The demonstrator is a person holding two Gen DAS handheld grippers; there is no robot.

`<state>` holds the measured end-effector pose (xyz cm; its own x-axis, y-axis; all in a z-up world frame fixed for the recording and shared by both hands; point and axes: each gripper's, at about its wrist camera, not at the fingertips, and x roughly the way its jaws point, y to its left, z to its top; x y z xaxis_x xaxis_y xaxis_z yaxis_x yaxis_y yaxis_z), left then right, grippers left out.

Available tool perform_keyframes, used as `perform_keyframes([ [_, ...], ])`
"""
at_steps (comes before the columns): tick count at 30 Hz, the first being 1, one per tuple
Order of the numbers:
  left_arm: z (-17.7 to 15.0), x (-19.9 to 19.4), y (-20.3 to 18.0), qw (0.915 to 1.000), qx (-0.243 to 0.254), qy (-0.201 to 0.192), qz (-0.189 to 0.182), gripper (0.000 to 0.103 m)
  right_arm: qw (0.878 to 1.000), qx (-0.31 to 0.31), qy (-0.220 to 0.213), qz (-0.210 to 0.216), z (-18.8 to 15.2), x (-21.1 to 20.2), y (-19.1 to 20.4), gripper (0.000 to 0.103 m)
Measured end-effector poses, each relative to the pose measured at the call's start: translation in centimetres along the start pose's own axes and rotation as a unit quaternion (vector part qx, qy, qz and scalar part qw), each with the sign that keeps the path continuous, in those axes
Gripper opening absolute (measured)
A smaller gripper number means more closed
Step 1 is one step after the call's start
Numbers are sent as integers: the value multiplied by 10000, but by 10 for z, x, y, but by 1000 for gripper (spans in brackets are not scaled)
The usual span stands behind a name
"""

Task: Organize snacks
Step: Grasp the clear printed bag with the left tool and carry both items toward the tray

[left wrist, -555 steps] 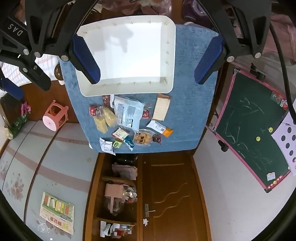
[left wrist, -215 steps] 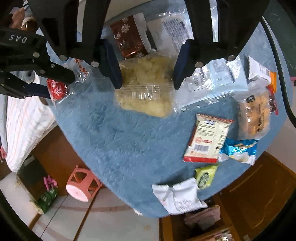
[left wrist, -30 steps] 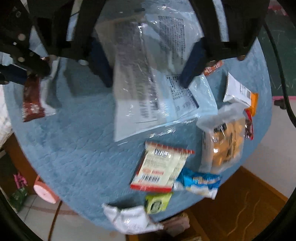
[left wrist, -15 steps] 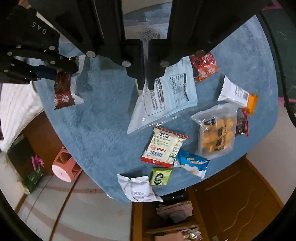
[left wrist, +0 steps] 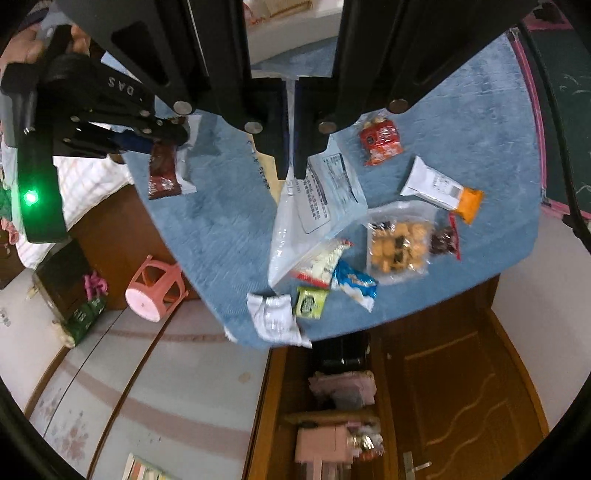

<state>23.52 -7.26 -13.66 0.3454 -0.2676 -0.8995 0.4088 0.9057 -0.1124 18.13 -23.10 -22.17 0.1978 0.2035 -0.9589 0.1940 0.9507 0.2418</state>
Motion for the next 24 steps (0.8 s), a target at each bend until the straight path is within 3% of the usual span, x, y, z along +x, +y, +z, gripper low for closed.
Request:
perform_keyframes([
  [7, -18, -78, 6, 9989, -81, -431, -142, 0, 9975, -358, -516, 311, -9, -59, 26, 25],
  [16, -70, -170, 4, 9965, -194, -801, -124, 0, 9857, -1087, -1093, 678, -53, -140, 59, 25],
  [24, -129, -192, -5, 9971, -398, -638, -69, 0, 9776, -1637, -1089, 755, -107, -166, 78, 25],
])
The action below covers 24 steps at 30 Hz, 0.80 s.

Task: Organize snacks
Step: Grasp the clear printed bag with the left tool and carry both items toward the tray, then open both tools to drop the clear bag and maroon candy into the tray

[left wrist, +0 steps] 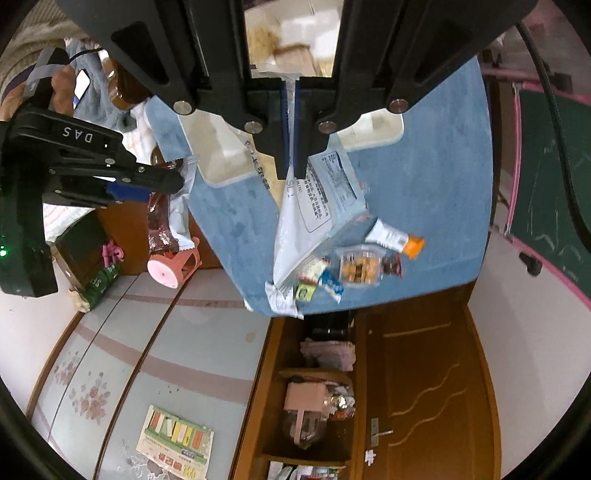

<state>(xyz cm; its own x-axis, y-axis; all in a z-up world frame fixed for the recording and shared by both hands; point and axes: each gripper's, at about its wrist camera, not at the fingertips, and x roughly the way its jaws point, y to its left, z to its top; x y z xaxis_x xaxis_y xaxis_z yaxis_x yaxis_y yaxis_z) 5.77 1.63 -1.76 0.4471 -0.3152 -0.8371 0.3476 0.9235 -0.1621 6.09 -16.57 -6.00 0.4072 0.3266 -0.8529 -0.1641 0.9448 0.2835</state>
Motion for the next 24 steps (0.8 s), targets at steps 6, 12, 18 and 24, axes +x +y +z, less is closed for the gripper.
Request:
perform_keyframes([
  [6, -39, 5, -5, 9995, -150, 252, 121, 0, 9991, -220, 364, 20, -30, 9, 12, 26],
  [12, -59, 12, -8, 9985, -360, 367, 178, 1, 9973, -336, 651, -29, -52, 16, 19, 26],
  [18, -68, 20, -7, 9977, -437, 459, 248, 1, 9959, -467, 750, -176, -62, 21, 25, 29],
  [24, -72, 28, -4, 9963, -533, 568, 365, 2, 9955, -392, 832, -208, -63, 26, 24, 36],
])
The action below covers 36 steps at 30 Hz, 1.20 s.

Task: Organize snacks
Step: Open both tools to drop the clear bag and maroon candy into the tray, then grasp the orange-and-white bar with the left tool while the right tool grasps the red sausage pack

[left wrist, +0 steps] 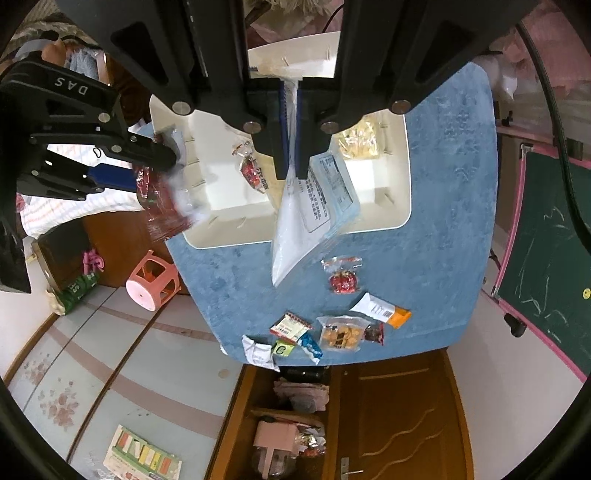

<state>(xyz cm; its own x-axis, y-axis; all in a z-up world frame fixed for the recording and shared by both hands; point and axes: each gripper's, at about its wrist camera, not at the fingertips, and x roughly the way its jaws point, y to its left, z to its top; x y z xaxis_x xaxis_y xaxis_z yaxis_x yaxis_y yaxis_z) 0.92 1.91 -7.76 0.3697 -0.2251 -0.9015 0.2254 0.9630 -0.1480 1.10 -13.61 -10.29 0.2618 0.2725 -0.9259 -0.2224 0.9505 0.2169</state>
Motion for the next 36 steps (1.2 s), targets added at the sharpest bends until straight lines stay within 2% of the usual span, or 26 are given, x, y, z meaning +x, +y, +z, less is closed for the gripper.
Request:
perform_keyframes([
  [1, 0, 1, 0, 10000, -15, 6, 68, 7, 10000, 41, 15, 35, 0, 1, -1, 38],
  [3, 0, 2, 1, 9998, -50, 10, 197, 31, 9999, 104, 49, 55, 0, 3, -2, 47],
  [5, 1, 1, 2, 9993, -128, -77, 339, 73, 9999, 140, 70, 45, -1, 5, -3, 49],
  [6, 1, -2, 2, 9989, -172, -161, 399, 81, 9998, 143, 81, 63, -1, 5, -3, 49],
  [9, 3, -5, 4, 9987, -171, -248, 414, 82, 9999, 116, 81, 82, 0, 6, 0, 49],
  [26, 3, 7, 18, 9979, -325, 11, 555, 82, 9997, 65, 220, 119, 5, 20, 7, 49],
  [36, 1, 14, 48, 9955, -604, 194, 704, 82, 9993, 85, 335, 144, 22, 42, 12, 49],
])
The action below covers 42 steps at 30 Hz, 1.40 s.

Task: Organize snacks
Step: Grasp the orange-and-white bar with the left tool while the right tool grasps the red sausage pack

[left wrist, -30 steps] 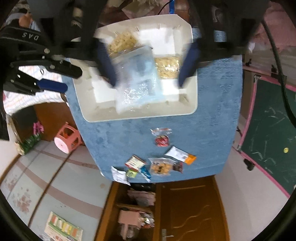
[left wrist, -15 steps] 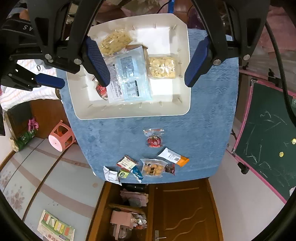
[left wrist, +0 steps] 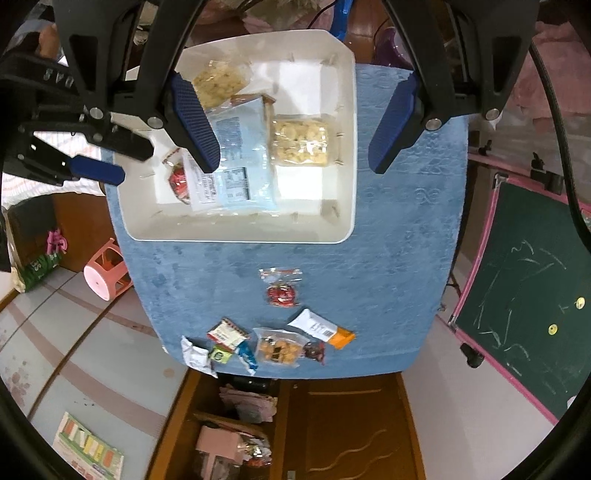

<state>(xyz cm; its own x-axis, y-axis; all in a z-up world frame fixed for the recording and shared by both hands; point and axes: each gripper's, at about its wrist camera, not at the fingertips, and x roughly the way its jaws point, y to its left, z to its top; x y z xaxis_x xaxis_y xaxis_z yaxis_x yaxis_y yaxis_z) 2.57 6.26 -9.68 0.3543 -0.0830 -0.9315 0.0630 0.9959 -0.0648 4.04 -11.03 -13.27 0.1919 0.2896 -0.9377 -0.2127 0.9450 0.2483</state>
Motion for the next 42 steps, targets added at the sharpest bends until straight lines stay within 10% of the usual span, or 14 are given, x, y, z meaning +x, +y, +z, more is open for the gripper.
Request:
perform_keyframes([
  [15, 96, 39, 40, 9940, 764, -401, 673, 82, 9979, -60, -274, -579, 118, 41, 4, 49],
  [25, 161, 131, 58, 9907, 1146, -22, 733, 82, 9971, 360, 368, -557, 206, 171, -12, 49],
  [34, 190, 188, 67, 9929, 1015, 278, 548, 82, 9928, 455, 1048, -371, 218, 241, -19, 48],
  [42, 216, 219, 54, 9934, 1015, 373, 393, 82, 9943, 269, 662, -792, 230, 221, -38, 46],
])
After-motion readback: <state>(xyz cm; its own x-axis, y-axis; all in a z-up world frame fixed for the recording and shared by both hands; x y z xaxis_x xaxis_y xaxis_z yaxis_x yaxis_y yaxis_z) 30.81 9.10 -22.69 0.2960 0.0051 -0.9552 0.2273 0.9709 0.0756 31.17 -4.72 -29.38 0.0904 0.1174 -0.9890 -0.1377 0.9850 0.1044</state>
